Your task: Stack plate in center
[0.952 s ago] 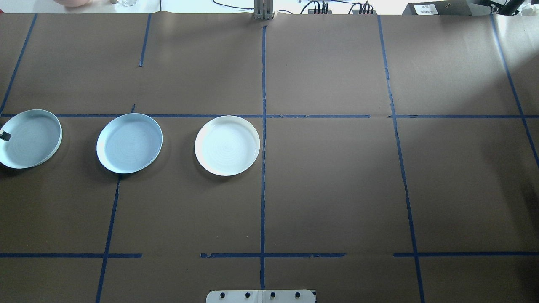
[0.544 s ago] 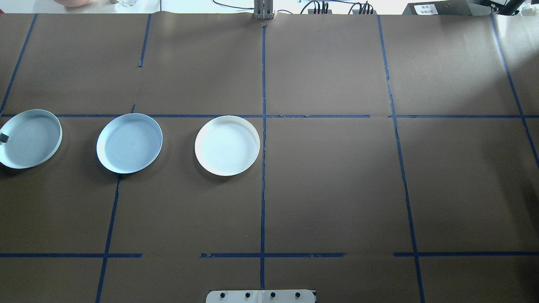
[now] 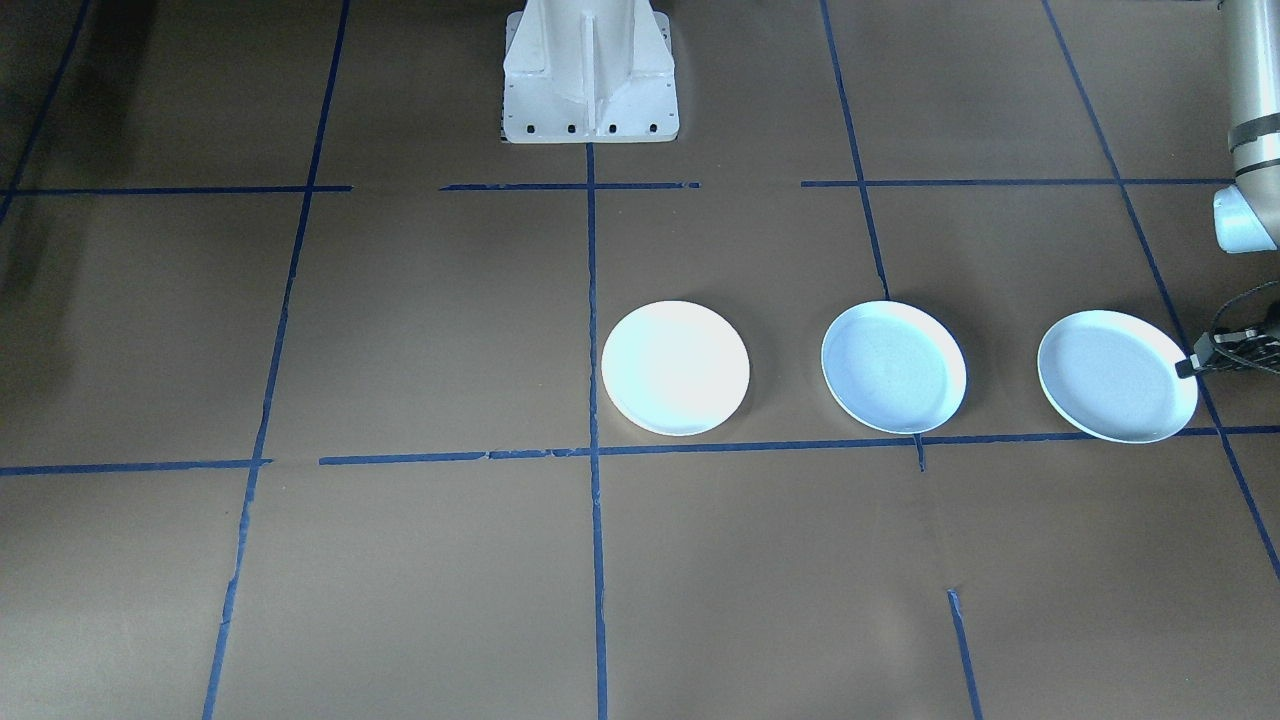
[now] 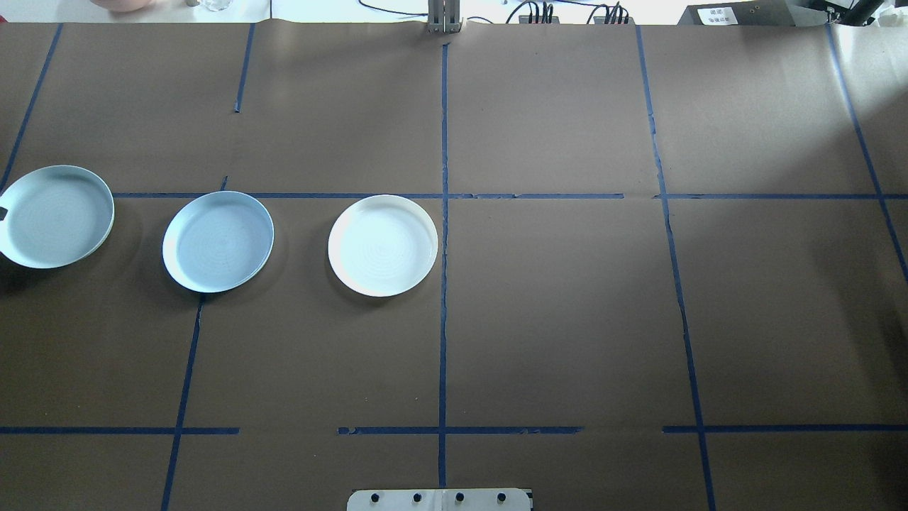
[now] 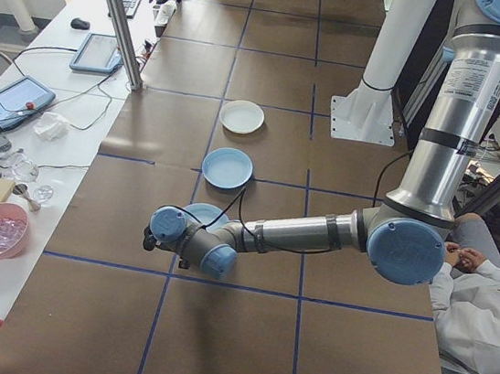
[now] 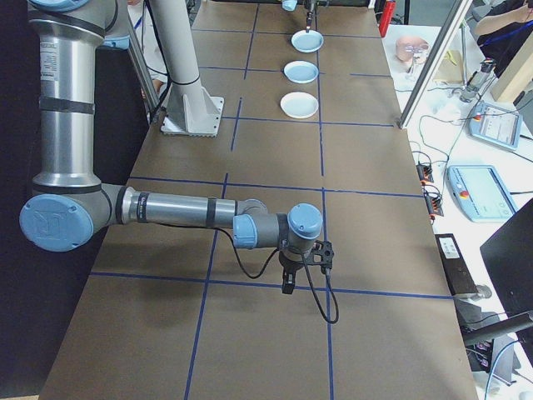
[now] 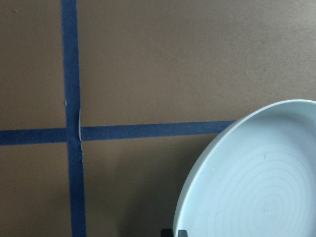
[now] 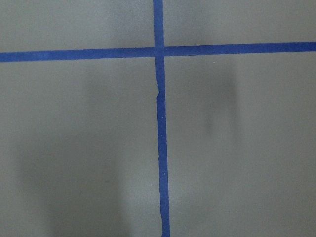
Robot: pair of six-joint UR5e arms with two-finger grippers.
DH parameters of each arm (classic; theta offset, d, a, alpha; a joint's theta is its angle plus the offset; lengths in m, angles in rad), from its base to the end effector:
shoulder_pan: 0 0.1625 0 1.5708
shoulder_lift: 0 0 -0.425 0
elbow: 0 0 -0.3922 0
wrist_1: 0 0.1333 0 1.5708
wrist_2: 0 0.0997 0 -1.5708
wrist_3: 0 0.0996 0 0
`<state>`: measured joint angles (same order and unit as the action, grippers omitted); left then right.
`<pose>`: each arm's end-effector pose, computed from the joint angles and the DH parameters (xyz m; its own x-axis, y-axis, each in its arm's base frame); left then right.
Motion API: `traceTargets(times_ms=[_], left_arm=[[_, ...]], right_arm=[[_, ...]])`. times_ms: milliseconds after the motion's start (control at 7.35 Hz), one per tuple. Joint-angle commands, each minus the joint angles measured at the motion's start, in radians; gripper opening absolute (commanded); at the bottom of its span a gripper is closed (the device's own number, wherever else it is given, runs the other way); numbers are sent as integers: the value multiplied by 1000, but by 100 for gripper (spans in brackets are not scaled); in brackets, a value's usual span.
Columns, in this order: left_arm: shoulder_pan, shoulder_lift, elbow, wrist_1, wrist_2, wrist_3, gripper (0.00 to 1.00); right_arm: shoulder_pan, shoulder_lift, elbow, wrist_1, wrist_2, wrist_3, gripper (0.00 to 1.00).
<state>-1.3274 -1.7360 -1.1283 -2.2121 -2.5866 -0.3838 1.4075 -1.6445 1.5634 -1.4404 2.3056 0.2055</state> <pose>0.0875 -0.5542 0.7026 0.4909 0.0505 -0.8697 -0.0446 0.9985 0.0327 -0.0096 -0.4675 0.6870 0.7446 0.0511 0.6656 0.0107 0.9960 -0.0884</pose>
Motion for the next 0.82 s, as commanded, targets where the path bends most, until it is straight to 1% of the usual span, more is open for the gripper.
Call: traceTargets(times_ms=[0, 136, 272, 408, 544, 680], left_arm=[[-16, 33, -77, -7, -84, -4, 0], [-9, 26, -91, -8, -84, -18, 0], [11, 6, -131, -6, -83, -112, 0], [81, 1, -209, -1, -76, -226, 0], [149, -3, -255, 0, -57, -307, 0], [196, -25, -280, 3, -15, -355, 0]], right_arm=[[1, 0, 0, 0, 0, 0, 100], [-1, 0, 0, 0, 0, 0, 100], [-1, 0, 0, 0, 0, 0, 100], [-1, 0, 0, 0, 0, 0, 100], [-1, 0, 0, 0, 0, 0, 100], [-1, 0, 0, 0, 0, 0, 100]])
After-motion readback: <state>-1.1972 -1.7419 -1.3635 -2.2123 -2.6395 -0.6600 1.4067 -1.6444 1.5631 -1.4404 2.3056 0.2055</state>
